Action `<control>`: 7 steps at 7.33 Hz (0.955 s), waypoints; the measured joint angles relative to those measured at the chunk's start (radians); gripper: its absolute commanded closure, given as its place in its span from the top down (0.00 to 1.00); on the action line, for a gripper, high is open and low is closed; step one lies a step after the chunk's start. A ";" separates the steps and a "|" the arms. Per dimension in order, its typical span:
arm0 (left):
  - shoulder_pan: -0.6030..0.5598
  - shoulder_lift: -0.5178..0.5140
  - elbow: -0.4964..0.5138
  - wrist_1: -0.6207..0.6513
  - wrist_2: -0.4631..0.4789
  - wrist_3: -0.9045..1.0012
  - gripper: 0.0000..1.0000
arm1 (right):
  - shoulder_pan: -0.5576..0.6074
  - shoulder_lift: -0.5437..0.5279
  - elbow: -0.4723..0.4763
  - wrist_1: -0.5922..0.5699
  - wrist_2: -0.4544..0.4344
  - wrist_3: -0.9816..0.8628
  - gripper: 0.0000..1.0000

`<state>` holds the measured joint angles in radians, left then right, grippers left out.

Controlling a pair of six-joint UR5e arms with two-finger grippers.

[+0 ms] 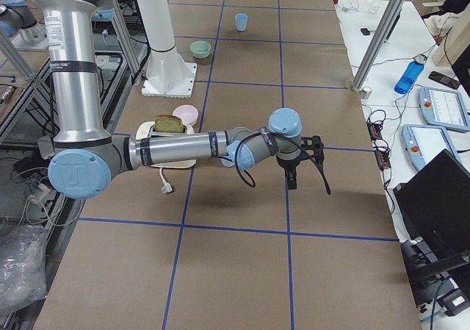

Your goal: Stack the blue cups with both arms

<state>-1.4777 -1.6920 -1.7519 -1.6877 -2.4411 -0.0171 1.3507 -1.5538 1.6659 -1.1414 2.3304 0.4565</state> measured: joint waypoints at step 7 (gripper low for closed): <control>0.304 0.196 -0.015 -0.543 0.122 -0.537 0.98 | -0.163 -0.187 0.223 0.048 -0.002 0.106 0.99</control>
<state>-1.1740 -1.4959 -1.7665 -2.2310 -2.3189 -0.5540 1.1876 -1.7404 1.8892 -1.0937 2.3287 0.5627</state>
